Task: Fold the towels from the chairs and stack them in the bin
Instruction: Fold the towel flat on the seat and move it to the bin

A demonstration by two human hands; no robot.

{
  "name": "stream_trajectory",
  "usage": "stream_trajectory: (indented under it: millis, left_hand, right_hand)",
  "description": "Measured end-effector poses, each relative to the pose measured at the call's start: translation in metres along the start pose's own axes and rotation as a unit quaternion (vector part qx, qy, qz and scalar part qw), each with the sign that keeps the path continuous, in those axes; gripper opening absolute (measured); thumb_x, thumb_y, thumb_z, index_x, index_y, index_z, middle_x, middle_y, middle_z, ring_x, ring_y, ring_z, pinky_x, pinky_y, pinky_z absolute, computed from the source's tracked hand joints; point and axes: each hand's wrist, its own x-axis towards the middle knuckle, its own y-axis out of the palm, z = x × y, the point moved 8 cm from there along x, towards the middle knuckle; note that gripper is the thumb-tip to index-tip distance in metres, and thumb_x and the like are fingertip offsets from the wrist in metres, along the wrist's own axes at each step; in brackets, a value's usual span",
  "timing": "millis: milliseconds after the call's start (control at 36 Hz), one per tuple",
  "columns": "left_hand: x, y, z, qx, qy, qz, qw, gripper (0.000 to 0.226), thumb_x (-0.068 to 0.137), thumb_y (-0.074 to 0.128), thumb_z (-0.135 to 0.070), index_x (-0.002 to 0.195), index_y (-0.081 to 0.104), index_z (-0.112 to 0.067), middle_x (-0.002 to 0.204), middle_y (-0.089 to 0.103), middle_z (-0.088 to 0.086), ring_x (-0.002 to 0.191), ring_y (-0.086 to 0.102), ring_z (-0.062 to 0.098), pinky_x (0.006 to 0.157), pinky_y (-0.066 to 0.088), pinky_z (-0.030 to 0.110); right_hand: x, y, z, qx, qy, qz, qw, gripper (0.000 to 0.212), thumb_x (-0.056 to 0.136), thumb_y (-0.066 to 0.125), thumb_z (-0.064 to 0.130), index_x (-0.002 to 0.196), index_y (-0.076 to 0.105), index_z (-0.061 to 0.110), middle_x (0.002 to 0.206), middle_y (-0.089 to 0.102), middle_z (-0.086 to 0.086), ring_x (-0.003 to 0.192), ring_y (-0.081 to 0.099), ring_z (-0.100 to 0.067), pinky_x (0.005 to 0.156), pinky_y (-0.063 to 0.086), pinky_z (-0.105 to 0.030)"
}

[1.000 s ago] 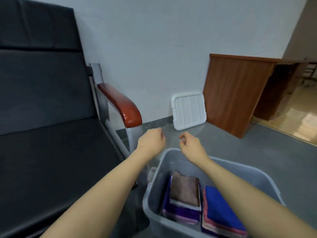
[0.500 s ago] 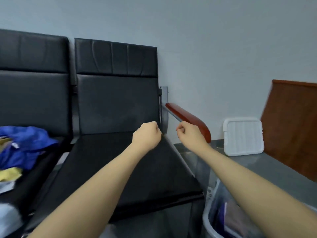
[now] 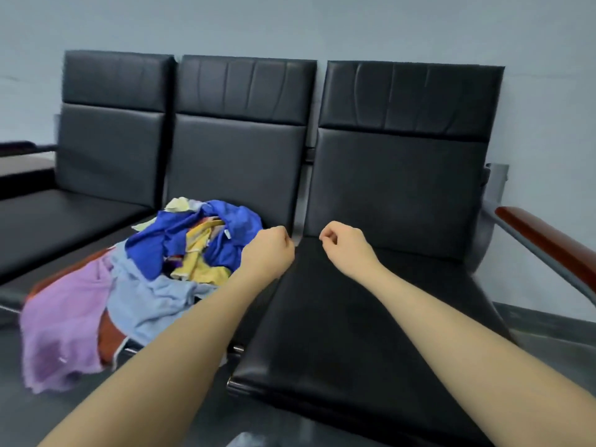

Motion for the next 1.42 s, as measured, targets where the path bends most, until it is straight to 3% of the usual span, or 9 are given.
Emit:
stream_trajectory:
  millis: [111, 278, 583, 750, 861, 972, 1111, 1250, 1417]
  left_hand:
    - [0.020, 0.001, 0.055, -0.001, -0.047, 0.003, 0.999, 0.030, 0.091, 0.040, -0.010, 0.062, 0.033, -0.013, 0.080, 0.055, 0.019, 0.073, 0.046, 0.030, 0.059, 0.030, 0.030]
    - [0.055, 0.011, 0.101, 0.008, -0.038, 0.013, 0.999, 0.019, 0.092, 0.044, -0.013, 0.075, 0.051, -0.008, 0.088, 0.063, 0.012, 0.112, 0.052, 0.024, 0.085, 0.049, 0.043]
    - [0.129, 0.059, 0.131, 0.209, 0.070, 0.009, 0.975, 0.026, 0.093, 0.046, -0.020, 0.117, 0.056, -0.013, 0.117, 0.053, 0.005, 0.112, 0.045, 0.026, 0.093, 0.035, 0.032]
    - [0.145, 0.082, 0.140, 0.260, 0.087, -0.002, 0.962, 0.030, 0.094, 0.048, -0.029, 0.121, 0.050, -0.016, 0.123, 0.050, 0.001, 0.112, 0.045, 0.022, 0.093, 0.035, 0.031]
    - [0.151, 0.084, 0.142, 0.281, 0.066, 0.007, 0.957, 0.026, 0.097, 0.045, -0.031, 0.115, 0.052, -0.013, 0.119, 0.052, 0.004, 0.110, 0.045, 0.022, 0.092, 0.035, 0.030]
    - [0.149, 0.078, 0.135, 0.305, 0.072, 0.016, 0.949, 0.018, 0.098, 0.041, -0.016, 0.108, 0.055, -0.011, 0.114, 0.054, 0.005, 0.110, 0.046, 0.022, 0.089, 0.035, 0.028]
    - [0.137, 0.056, 0.120, 0.272, 0.051, -0.047, 0.960, 0.015, 0.096, 0.043, -0.017, 0.109, 0.051, -0.015, 0.110, 0.053, 0.002, 0.105, 0.047, 0.021, 0.088, 0.038, 0.030]
    - [0.113, 0.027, 0.086, 0.222, 0.100, -0.118, 0.963, 0.005, 0.090, 0.051, -0.012, 0.094, 0.054, -0.014, 0.090, 0.056, 0.002, 0.090, 0.048, 0.025, 0.081, 0.034, 0.033]
    - [0.085, 0.005, 0.052, 0.063, 0.120, -0.109, 0.985, 0.013, 0.097, 0.040, -0.012, 0.088, 0.047, -0.019, 0.068, 0.044, -0.011, 0.068, 0.044, 0.018, 0.071, 0.026, 0.029]
  right_hand:
    - [0.036, 0.044, 0.025, 0.018, -0.022, 0.029, 0.999, 0.015, 0.093, 0.046, 0.015, 0.093, 0.061, 0.017, 0.089, 0.061, 0.003, 0.084, 0.058, -0.020, 0.075, 0.049, -0.036]
    - [0.078, 0.105, 0.031, 0.031, -0.048, 0.068, 0.996, 0.018, 0.088, 0.048, 0.010, 0.094, 0.062, 0.020, 0.094, 0.056, 0.006, 0.090, 0.058, -0.020, 0.083, 0.051, -0.041]
    - [0.144, 0.194, -0.020, 0.060, -0.027, 0.100, 0.993, 0.035, 0.093, 0.050, 0.007, 0.127, 0.051, 0.013, 0.128, 0.051, -0.003, 0.111, 0.053, -0.018, 0.087, 0.039, -0.023]
    - [0.167, 0.223, -0.032, 0.088, -0.011, 0.116, 0.989, 0.050, 0.091, 0.050, 0.001, 0.138, 0.039, 0.013, 0.136, 0.045, -0.008, 0.120, 0.050, -0.026, 0.096, 0.040, -0.032]
    - [0.174, 0.231, -0.038, 0.090, -0.015, 0.101, 0.991, 0.025, 0.090, 0.054, 0.001, 0.113, 0.062, 0.007, 0.113, 0.062, -0.009, 0.106, 0.057, -0.023, 0.080, 0.035, -0.016]
    - [0.171, 0.214, -0.042, 0.158, 0.018, 0.029, 0.987, 0.021, 0.093, 0.042, 0.003, 0.084, 0.060, 0.010, 0.089, 0.060, -0.004, 0.079, 0.059, -0.027, 0.069, 0.047, -0.034]
    - [0.154, 0.205, -0.043, 0.206, 0.037, 0.054, 0.976, 0.012, 0.093, 0.051, 0.007, 0.104, 0.051, 0.011, 0.110, 0.055, -0.007, 0.083, 0.062, -0.027, 0.056, 0.046, -0.020]
    - [0.133, 0.192, -0.027, 0.239, 0.004, 0.082, 0.968, 0.069, 0.082, 0.073, 0.017, 0.138, 0.035, 0.030, 0.126, 0.034, 0.008, 0.100, 0.055, -0.021, 0.087, 0.052, -0.040]
    - [0.108, 0.164, -0.006, 0.326, -0.014, 0.094, 0.941, 0.015, 0.094, 0.054, 0.007, 0.103, 0.062, 0.015, 0.095, 0.064, -0.008, 0.054, 0.059, -0.007, 0.055, 0.047, -0.018]
